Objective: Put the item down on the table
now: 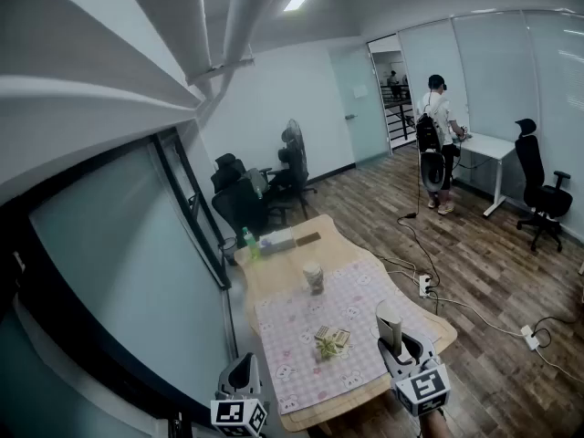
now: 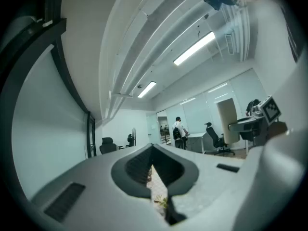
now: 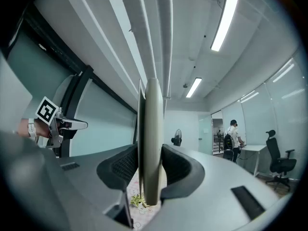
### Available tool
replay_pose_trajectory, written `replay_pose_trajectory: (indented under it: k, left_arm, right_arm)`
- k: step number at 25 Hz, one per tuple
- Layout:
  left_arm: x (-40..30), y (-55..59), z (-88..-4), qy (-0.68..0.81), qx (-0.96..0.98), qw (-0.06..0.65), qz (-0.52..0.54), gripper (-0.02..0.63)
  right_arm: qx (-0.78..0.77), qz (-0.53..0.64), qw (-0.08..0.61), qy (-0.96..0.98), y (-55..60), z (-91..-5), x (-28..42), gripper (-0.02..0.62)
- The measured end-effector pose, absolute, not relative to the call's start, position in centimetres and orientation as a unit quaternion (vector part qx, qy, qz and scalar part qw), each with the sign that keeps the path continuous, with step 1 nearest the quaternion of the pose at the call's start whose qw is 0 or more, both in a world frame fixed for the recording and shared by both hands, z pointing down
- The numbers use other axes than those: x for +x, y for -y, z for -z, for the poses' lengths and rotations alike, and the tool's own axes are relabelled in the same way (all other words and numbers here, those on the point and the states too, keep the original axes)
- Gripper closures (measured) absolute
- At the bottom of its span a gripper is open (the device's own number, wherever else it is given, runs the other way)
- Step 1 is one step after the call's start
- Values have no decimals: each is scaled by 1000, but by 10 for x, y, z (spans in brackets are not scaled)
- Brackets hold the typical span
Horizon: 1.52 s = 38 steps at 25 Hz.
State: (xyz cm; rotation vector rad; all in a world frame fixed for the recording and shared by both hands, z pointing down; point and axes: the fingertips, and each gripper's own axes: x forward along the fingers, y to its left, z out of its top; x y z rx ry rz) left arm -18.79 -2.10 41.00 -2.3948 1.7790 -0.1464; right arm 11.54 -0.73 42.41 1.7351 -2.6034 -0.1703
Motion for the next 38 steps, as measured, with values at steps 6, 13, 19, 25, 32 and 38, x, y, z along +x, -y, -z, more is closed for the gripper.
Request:
replay_pose_trajectory:
  k: [6,13,19,25,32,38]
  left_arm:
    - [-182,21,-413,-595,-799,74,48,606]
    - [-159,24,-423,-594,-801,61,50,606]
    - [-140,28,-434,-594,-797,71,84,606]
    - [-145,41,-433,-604,-790,63,81,606]
    - [-161,90,-463,-602,-794,34,80,606]
    - [-203,160,-455,-606,-794,26,47,606]
  right_arm:
    - [544,25,-20,839,6,-424,120,437]
    - [549,11,-28,835,9,-437,142,437]
    - [549,5,-27,836,21,-453,163,437]
    - [541,-10,-33,840,44,-466,163,437]
    - [531,-11,-6,847,94,-476,139,437]
    - [523,20,8,852,162,-452,95,437]
